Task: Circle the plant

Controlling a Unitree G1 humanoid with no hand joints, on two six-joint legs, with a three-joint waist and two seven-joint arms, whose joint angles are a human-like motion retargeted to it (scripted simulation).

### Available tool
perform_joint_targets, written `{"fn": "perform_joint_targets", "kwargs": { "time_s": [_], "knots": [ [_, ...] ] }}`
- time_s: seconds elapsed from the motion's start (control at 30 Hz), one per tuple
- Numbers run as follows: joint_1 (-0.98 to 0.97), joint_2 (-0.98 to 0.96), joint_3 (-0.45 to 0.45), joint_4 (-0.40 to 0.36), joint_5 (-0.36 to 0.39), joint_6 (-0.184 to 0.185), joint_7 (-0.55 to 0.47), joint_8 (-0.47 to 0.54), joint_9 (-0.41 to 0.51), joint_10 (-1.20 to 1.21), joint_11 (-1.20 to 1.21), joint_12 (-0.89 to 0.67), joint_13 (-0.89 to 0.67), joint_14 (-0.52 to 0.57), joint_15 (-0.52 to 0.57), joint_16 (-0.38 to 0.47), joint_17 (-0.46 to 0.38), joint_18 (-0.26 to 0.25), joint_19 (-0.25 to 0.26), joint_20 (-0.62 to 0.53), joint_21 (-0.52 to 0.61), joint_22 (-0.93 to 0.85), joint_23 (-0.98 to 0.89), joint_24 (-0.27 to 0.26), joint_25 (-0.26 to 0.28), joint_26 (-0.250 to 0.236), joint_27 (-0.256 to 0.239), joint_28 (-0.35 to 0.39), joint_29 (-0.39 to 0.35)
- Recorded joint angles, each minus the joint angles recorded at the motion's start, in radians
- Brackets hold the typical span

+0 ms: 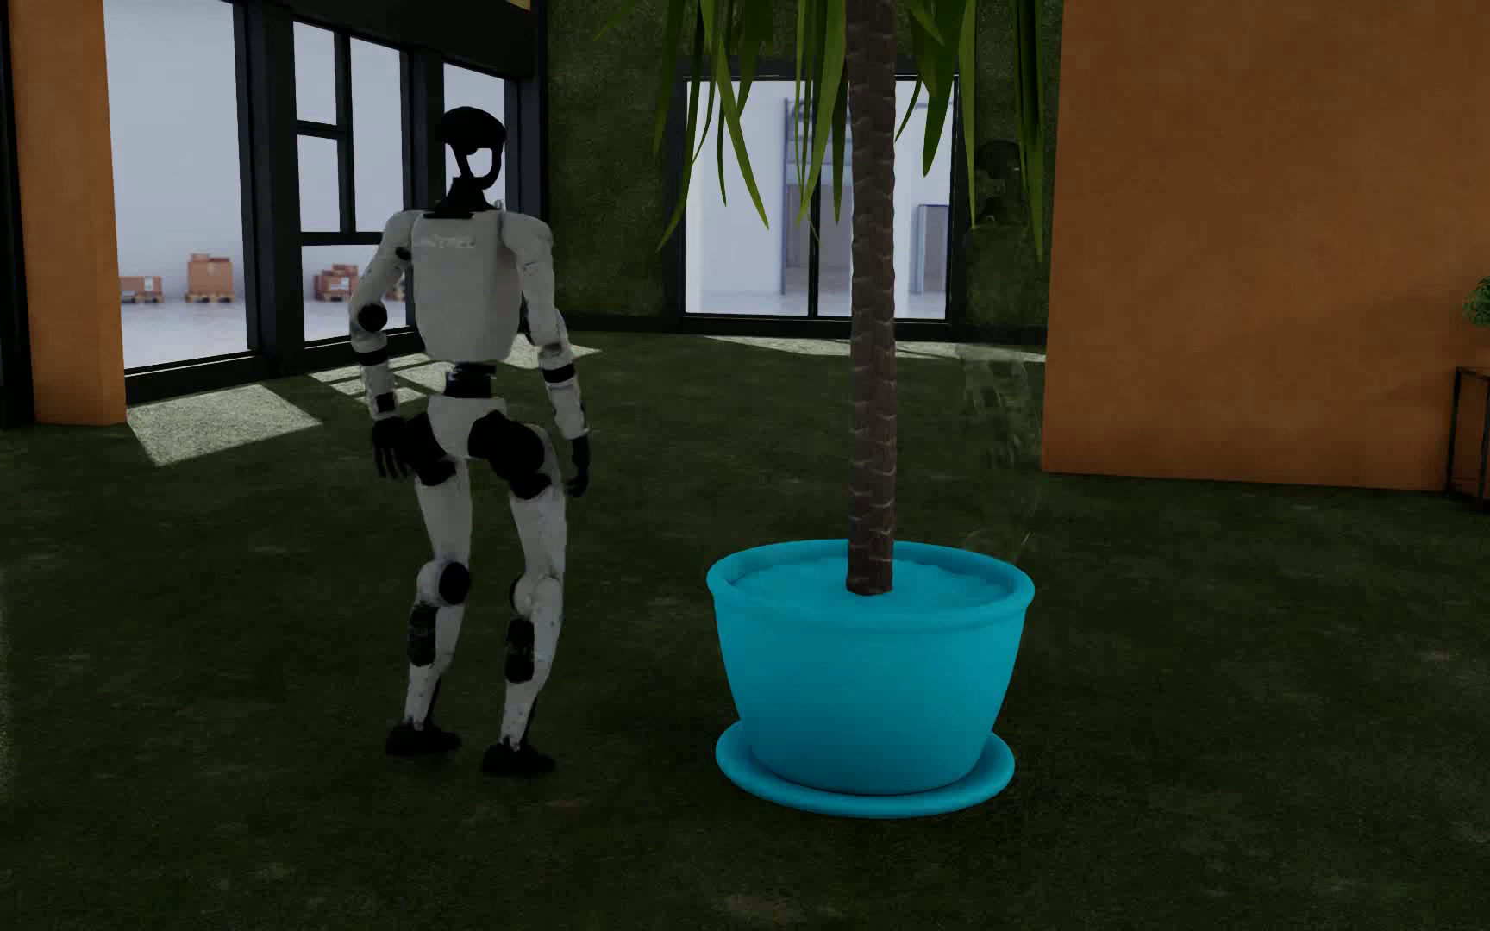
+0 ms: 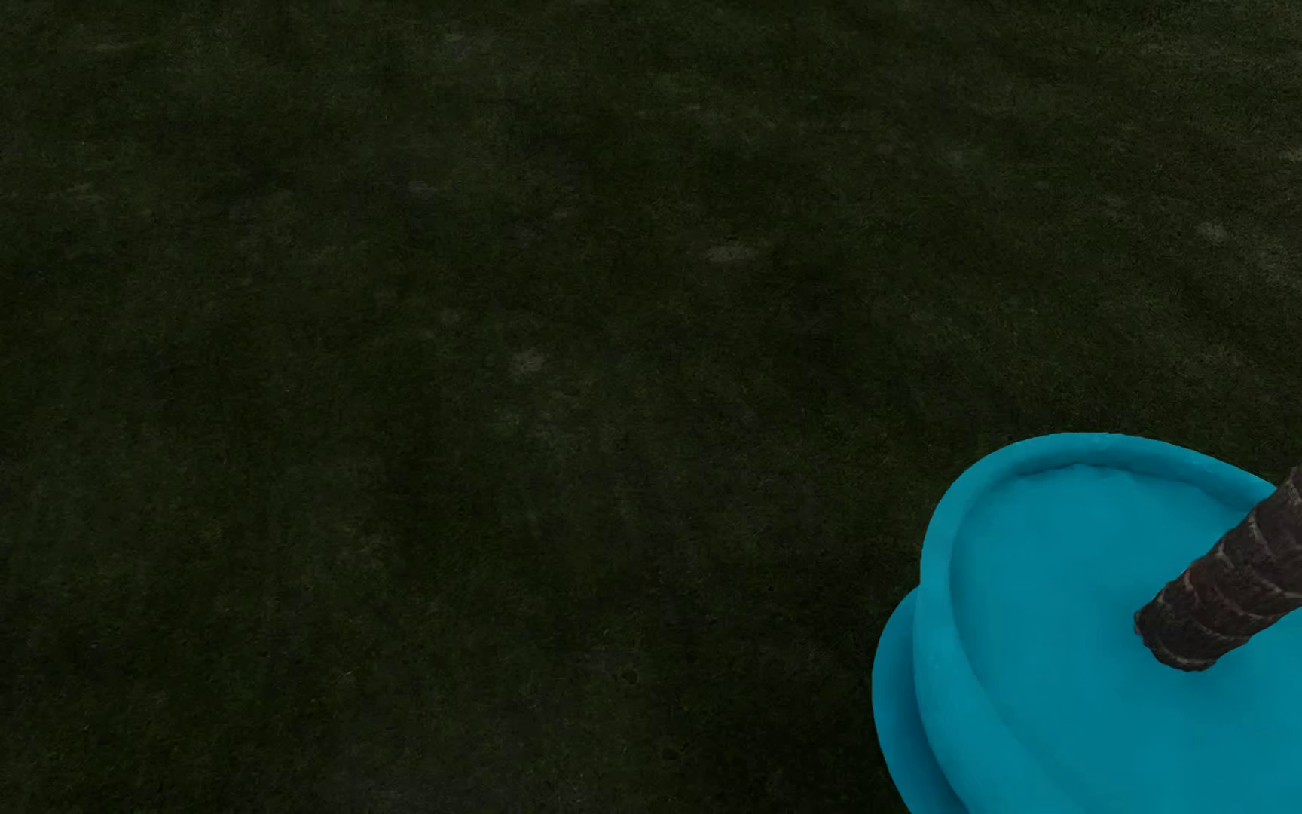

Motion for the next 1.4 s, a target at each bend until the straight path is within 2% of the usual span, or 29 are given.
{"fn": "perform_joint_targets", "kwargs": {
  "time_s": [0.1, 0.23, 0.43, 0.7, 0.8, 0.9, 0.93, 1.0, 1.07, 1.13, 1.23, 1.33, 1.4],
  "knots": [
    [0.019, 0.048, 0.007, -0.017, -0.018, -0.012, 0.0, 0.0, -0.013, -0.019, -0.046, -0.026, 0.017, -0.022, -0.032, -0.003, 0.017, 0.0, 0.0, 0.038, 0.048, -0.007, 0.019, 0.0, 0.0, 0.0, 0.0, 0.0, 0.0],
    [0.011, 0.079, 0.0, -0.013, -0.021, -0.005, 0.0, 0.0, -0.014, -0.018, -0.068, -0.049, 0.002, -0.033, -0.048, -0.037, 0.003, 0.0, 0.0, 0.027, 0.112, -0.037, 0.05, 0.0, 0.0, 0.0, 0.0, 0.0, 0.0],
    [-0.003, 0.101, 0.021, -0.014, -0.022, -0.011, 0.0, 0.0, -0.014, -0.01, -0.078, -0.035, -0.022, -0.044, -0.081, -0.071, -0.013, 0.0, 0.0, -0.014, 0.069, -0.118, 0.061, 0.0, 0.0, 0.0, 0.0, 0.0, 0.0],
    [-0.027, 0.115, 0.071, -0.045, -0.039, -0.016, 0.0, 0.0, -0.029, 0.034, -0.06, -0.005, -0.027, -0.077, -0.153, -0.061, -0.021, 0.0, 0.0, -0.031, 0.016, -0.026, 0.015, 0.0, 0.0, 0.0, 0.0, 0.0, 0.0],
    [-0.004, 0.016, 0.075, -0.068, -0.07, -0.018, 0.0, 0.0, -0.019, 0.029, 0.101, 0.003, -0.028, -0.112, -0.123, -0.056, -0.025, 0.0, 0.0, -0.036, -0.018, 0.012, 0.012, 0.0, 0.0, 0.0, 0.0, 0.0, 0.0],
    [0.049, -0.191, 0.039, -0.074, -0.104, -0.005, 0.0, 0.0, 0.009, 0.008, 0.463, 0.006, -0.035, -0.155, 0.028, -0.048, -0.023, 0.0, 0.0, -0.054, -0.054, 0.037, 0.005, 0.0, 0.0, 0.0, 0.0, 0.0, 0.0],
    [0.072, -0.256, 0.017, -0.07, -0.102, 0.005, 0.0, 0.0, 0.017, 0.002, 0.587, 0.009, -0.033, -0.168, 0.011, -0.044, -0.023, 0.0, 0.0, -0.057, -0.066, 0.036, -0.005, 0.0, 0.0, 0.0, 0.0, 0.0, 0.0],
    [0.111, -0.362, -0.032, -0.055, -0.082, 0.029, 0.0, 0.0, 0.03, 0.001, 0.775, 0.015, -0.019, -0.187, -0.096, -0.033, -0.022, 0.0, 0.0, -0.057, -0.081, 0.03, -0.027, 0.0, 0.0, 0.0, 0.0, 0.0, 0.0],
    [0.141, -0.444, -0.077, -0.036, -0.056, 0.049, 0.0, 0.0, 0.038, 0.01, 0.837, 0.014, -0.001, -0.205, -0.115, -0.025, -0.021, 0.0, 0.0, -0.053, -0.083, 0.028, -0.033, 0.0, 0.0, 0.0, 0.0, 0.0, 0.0],
    [0.168, -0.504, -0.114, -0.019, -0.032, 0.06, 0.0, 0.0, 0.045, 0.019, 0.783, 0.003, 0.015, -0.222, -0.059, -0.018, -0.019, 0.0, 0.0, -0.046, -0.074, 0.028, -0.017, 0.0, 0.0, 0.0, 0.0, 0.0, 0.0],
    [0.224, -0.539, -0.153, -0.001, -0.012, 0.062, 0.0, 0.0, 0.055, 0.014, 0.573, -0.029, 0.032, -0.235, 0.034, -0.014, -0.015, 0.0, 0.0, -0.049, -0.032, 0.032, 0.04, 0.0, 0.0, 0.0, 0.0, 0.0, 0.0],
    [0.276, -0.477, -0.189, 0.007, -0.019, 0.052, 0.0, 0.0, 0.055, 0.007, 0.255, -0.054, 0.051, -0.228, 0.144, -0.024, -0.017, 0.0, 0.0, -0.062, 0.007, 0.021, 0.082, 0.0, 0.0, 0.0, 0.0, 0.0, 0.0],
    [0.295, -0.396, -0.215, 0.009, -0.034, 0.045, 0.0, 0.0, 0.038, 0.013, 0.042, -0.06, 0.07, -0.217, 0.142, -0.038, -0.02, 0.0, 0.0, -0.076, 0.012, -0.004, 0.089, 0.0, 0.0, 0.0, 0.0, 0.0, 0.0]
  ]
}}
